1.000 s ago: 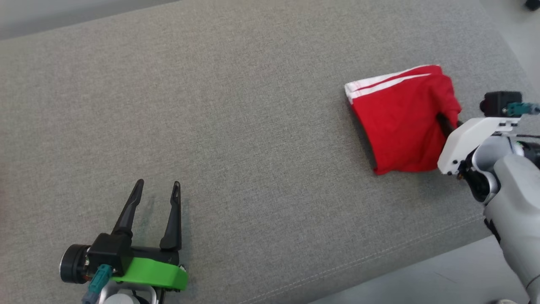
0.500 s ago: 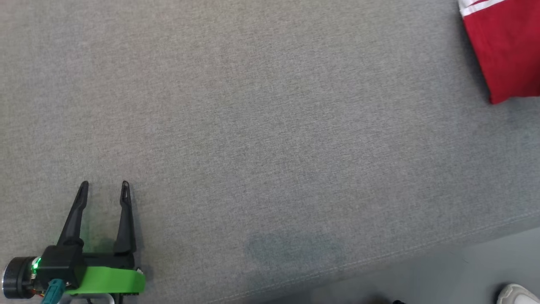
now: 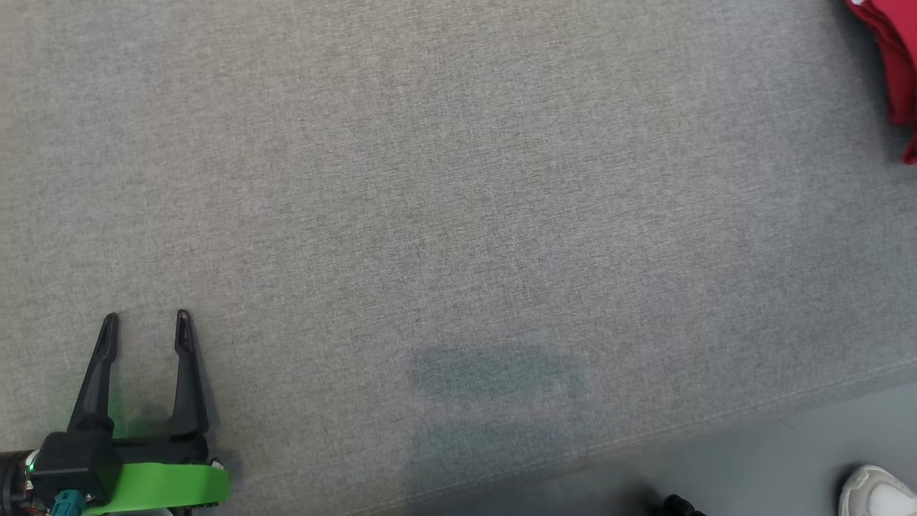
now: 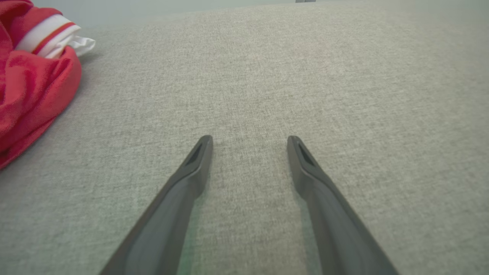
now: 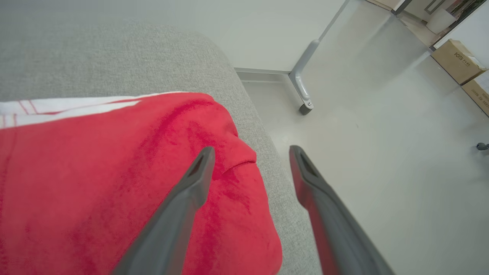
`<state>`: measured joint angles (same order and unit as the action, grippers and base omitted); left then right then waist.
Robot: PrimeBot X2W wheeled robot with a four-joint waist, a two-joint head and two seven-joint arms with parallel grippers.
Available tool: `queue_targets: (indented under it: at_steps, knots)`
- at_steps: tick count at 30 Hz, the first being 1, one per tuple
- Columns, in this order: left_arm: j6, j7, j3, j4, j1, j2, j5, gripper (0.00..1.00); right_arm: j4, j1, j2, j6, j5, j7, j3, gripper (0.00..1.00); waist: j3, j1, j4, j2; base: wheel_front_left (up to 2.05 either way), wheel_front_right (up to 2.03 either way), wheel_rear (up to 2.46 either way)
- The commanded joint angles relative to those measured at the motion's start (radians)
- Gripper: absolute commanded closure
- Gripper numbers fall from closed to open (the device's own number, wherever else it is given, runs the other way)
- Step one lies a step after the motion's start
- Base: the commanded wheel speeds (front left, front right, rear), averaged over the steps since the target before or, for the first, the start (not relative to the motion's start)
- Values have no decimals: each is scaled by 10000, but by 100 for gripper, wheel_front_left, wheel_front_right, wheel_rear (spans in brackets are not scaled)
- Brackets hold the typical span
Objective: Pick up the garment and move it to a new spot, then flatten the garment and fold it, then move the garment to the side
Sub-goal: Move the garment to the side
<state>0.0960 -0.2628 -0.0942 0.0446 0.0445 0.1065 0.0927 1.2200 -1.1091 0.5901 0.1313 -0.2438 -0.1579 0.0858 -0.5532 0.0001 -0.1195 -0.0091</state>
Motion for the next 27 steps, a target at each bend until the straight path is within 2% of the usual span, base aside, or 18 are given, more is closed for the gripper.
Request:
queue_targets:
  at_steps: [1, 4, 6, 8, 13, 16, 20, 24, 27]
  knots:
    - [-34, -27, -38, 61, 2, -53, -15, 0, 45, -114, -65, -12, 86, -226, -69, 0, 121, -1, -186, 91, 0, 0, 0]
    - [-106, -26, -60, -8, 23, -175, 119, 0, -213, -105, -553, -10, -314, -621, -255, 0, 479, -1, -333, 91, 0, 0, 0]
    - [-88, -27, 27, -63, 42, -260, 187, 0, -592, 55, -323, -16, -339, -841, -163, 0, 767, -1, -368, 91, 0, 0, 0]
    - [-102, -27, 88, -159, -36, -333, 250, 0, -1094, 337, -389, -15, -448, -965, -53, 0, 1093, -1, -333, 91, 0, 0, 0]
    - [-284, -27, 125, -602, 142, -480, 665, 0, -3191, 1513, -312, -15, -617, -1070, -231, 0, 2287, -1, -224, 91, 0, 0, 0]
    - [-436, -26, 303, -860, 398, -535, 881, 0, -4805, 2982, -620, -15, -697, -1073, -581, 0, 3101, -1, -137, 91, 0, 0, 0]
    - [-495, -27, 667, -1190, 664, -543, 1079, 0, -6795, 5146, -1200, -15, -735, -1078, -1121, 0, 4004, -1, 79, 91, 0, 0, 0]
    - [-710, -26, 830, -1385, 776, -550, 1271, 0, -8175, 7379, -2106, -13, -417, -1074, -1421, 0, 4630, -1, 367, 91, 0, 0, 0]
    - [-664, -26, 880, -1543, 766, -547, 1254, 0, -9064, 8557, -2818, -13, -105, -1074, -1477, 0, 4862, -1, 573, 91, 0, 0, 0]
